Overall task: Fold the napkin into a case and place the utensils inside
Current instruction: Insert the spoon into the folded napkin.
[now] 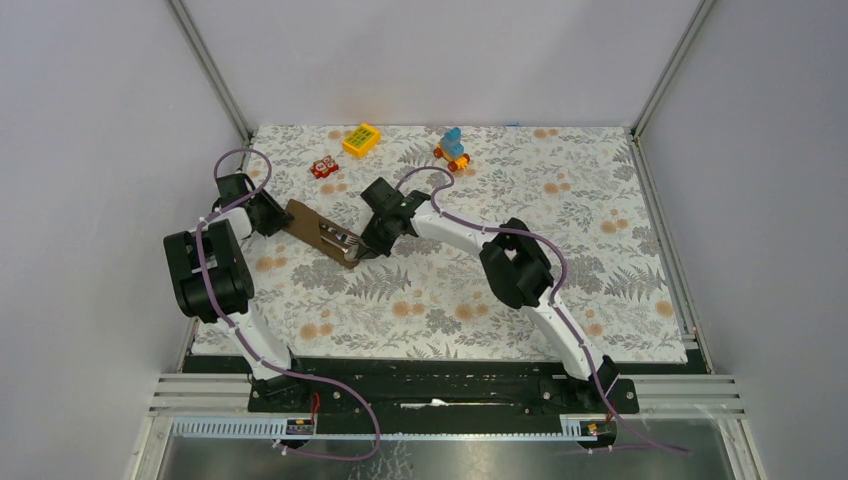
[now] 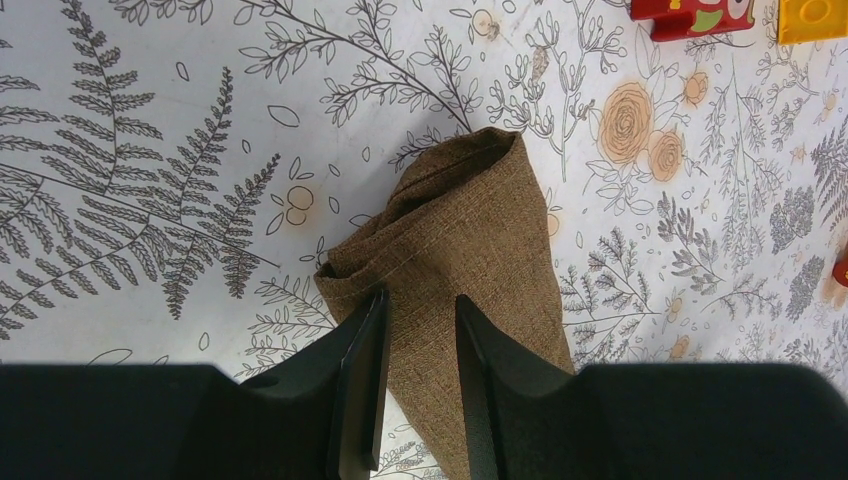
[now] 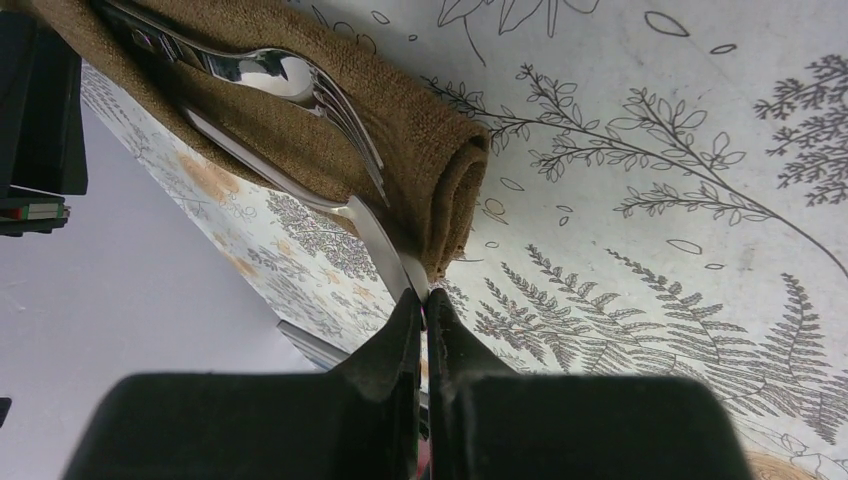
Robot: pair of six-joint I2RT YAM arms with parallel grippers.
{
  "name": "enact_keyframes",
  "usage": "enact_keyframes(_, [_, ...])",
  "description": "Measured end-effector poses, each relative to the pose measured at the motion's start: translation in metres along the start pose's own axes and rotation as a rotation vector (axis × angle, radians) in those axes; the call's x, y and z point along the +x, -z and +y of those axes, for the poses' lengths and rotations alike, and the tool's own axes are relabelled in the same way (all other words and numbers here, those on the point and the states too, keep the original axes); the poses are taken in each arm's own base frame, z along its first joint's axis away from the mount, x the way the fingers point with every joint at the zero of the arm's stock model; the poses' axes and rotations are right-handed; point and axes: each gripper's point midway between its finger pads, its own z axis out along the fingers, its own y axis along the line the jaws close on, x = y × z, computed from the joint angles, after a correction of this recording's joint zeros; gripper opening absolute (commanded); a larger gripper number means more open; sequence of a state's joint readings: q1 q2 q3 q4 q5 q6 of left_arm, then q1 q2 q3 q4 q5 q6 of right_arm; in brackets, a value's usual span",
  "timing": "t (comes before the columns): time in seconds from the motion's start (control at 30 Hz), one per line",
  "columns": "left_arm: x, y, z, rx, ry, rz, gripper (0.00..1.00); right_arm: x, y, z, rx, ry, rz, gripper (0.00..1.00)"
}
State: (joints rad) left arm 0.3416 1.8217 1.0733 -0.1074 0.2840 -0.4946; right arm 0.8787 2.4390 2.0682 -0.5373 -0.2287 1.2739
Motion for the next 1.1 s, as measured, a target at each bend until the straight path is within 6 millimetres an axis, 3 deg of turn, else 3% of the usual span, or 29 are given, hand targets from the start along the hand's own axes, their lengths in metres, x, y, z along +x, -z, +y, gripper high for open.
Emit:
enact_keyframes(0.37, [0.001, 0.0, 0.001, -0.002, 0.0, 0.003, 0.35, -0.002, -0.018, 0.01, -0.031, -0.025, -0.003, 0.0])
enact_keyframes(0.53, [0.001, 0.0, 0.001, -0.002, -0.001, 0.003, 0.41, -0.004, -0.028, 0.019, -0.056, -0.032, -0.002, 0.02])
enact_keyframes(0.87, [0.001, 0.009, -0.005, 0.002, -0.032, -0.013, 0.51, -0.001, -0.027, 0.025, -0.08, 0.007, 0.008, 0.56])
enact_keyframes(1.0, [-0.002, 0.026, -0.023, 0.034, -0.072, -0.045, 0.54, 0.009, 0.012, 0.018, -0.073, 0.109, 0.002, 0.74])
enact_keyframes(1.07, [-0.003, 0.035, -0.04, 0.067, -0.107, -0.062, 0.54, 0.018, 0.052, 0.006, -0.066, 0.193, -0.011, 0.82])
enact_keyframes(1.1, [-0.001, 0.04, -0.053, 0.093, -0.133, -0.067, 0.54, 0.023, 0.081, -0.001, -0.071, 0.252, -0.028, 0.85])
